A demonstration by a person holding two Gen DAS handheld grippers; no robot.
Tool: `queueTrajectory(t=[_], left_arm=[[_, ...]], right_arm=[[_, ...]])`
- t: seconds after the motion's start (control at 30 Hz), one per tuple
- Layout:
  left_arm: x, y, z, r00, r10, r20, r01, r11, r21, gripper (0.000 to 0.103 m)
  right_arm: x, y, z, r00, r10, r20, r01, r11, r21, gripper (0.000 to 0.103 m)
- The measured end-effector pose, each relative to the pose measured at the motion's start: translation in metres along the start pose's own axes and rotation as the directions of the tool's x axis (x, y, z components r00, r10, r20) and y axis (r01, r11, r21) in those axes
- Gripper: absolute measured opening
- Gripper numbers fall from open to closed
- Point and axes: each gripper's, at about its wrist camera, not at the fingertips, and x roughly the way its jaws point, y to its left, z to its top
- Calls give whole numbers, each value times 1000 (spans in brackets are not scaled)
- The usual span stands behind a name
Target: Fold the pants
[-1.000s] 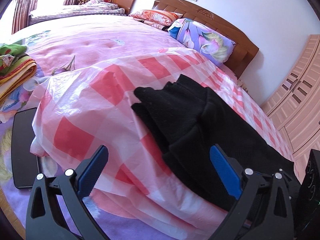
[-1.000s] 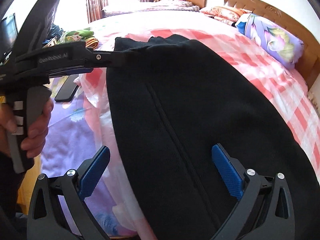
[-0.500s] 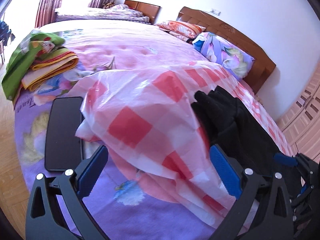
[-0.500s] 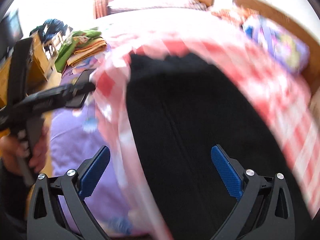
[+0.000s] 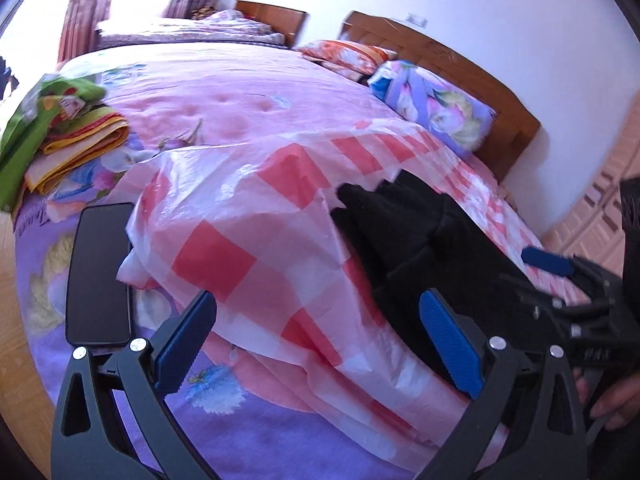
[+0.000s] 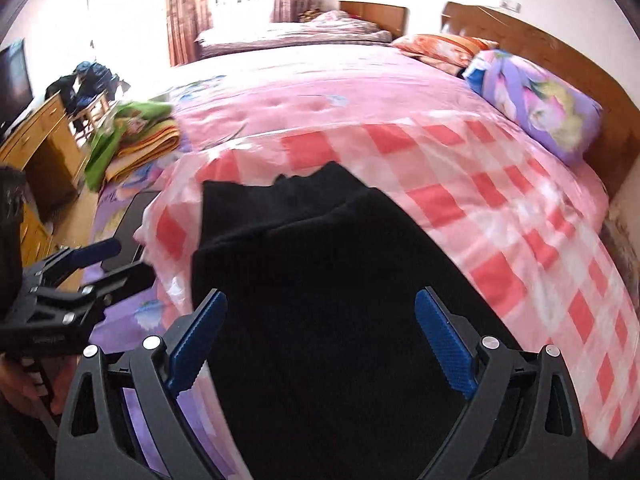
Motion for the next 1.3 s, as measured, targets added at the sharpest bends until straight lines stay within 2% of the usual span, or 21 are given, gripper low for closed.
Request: queueTrajectory(t=[0.1, 0.17, 0.33, 0.4, 0.5, 0.6, 0.63, 0.67, 0.7, 0.8, 0.83, 0.87, 0.9, 0.93, 1.07, 1.1, 1.13, 1.17, 1.2, 1.23, 1.3], left_arm=[[-14, 40, -2, 997, 62, 56, -53, 987, -155, 101], [-19, 63, -1, 997, 66, 46, -56, 977, -204, 101], [-31, 90, -6, 994, 104, 28, -96, 973, -212, 101], [-28, 89, -10, 997, 82, 12, -78, 975, -207, 101], [-17, 72, -13, 999, 32, -15, -34, 982, -186, 101], [-7, 44, -14, 997, -59, -43, 53, 989, -139, 101], [-3, 32, -13, 991, -121, -62, 112, 986, -125, 101], [1, 23, -12, 980, -183, -78, 173, 977, -126, 101], [8, 13, -10, 953, -285, -100, 269, 952, -146, 101], [35, -9, 8, 843, -522, -129, 482, 840, -248, 101], [42, -14, 15, 823, -551, -136, 505, 821, -266, 101], [51, -21, 22, 816, -560, -144, 512, 815, -272, 101], [61, -28, 30, 825, -545, -151, 497, 826, -267, 101], [68, -32, 35, 822, -546, -164, 495, 826, -270, 101], [110, -43, 46, 708, -666, -236, 555, 731, -397, 101], [119, -44, 47, 693, -671, -263, 548, 727, -413, 100], [130, -46, 46, 676, -677, -291, 536, 723, -436, 88], [138, -46, 46, 657, -691, -302, 537, 710, -455, 60], [143, -47, 46, 637, -705, -311, 542, 697, -470, 53], [146, -46, 47, 630, -709, -317, 544, 694, -471, 43], [143, -48, 56, 631, -701, -331, 561, 708, -429, 39]], right_arm=[[13, 42, -5, 1000, 1, -22, -4, 993, -114, 77], [24, 61, -6, 999, 0, -38, -6, 988, -155, 73], [55, 75, -3, 992, -80, -99, 58, 978, -202, 59], [59, 72, -2, 989, -113, -96, 90, 973, -214, 48], [50, 67, -4, 994, -90, -59, 76, 975, -207, 33], [28, 43, -3, 1000, 23, 14, -22, 999, -41, 26], [23, 36, -4, 998, 47, 36, -47, 999, 0, 25], [17, 25, -6, 995, 78, 63, -82, 995, 59, 25], [13, 18, -7, 992, 97, 79, -104, 990, 91, 25], [8, 15, -8, 990, 105, 98, -114, 989, 95, 25], [7, 17, -8, 990, 101, 101, -110, 990, 90, 25], [6, 19, -8, 990, 95, 107, -104, 991, 87, 25], [4, 19, -9, 989, 89, 116, -99, 991, 85, 25], [1, 20, -10, 988, 82, 128, -94, 992, 85, 25], [-7, 18, -15, 985, 78, 157, -92, 992, 85, 25], [-8, 17, -16, 983, 81, 162, -97, 991, 89, 25], [-8, 16, -17, 983, 85, 162, -101, 991, 93, 25], [-9, 14, -18, 983, 93, 160, -110, 989, 99, 25], [-9, 13, -19, 982, 112, 149, -129, 986, 106, 29], [-9, 12, -21, 982, 122, 142, -138, 984, 110, 37], [-14, 13, -25, 989, 61, 137, -77, 991, 111, 92]])
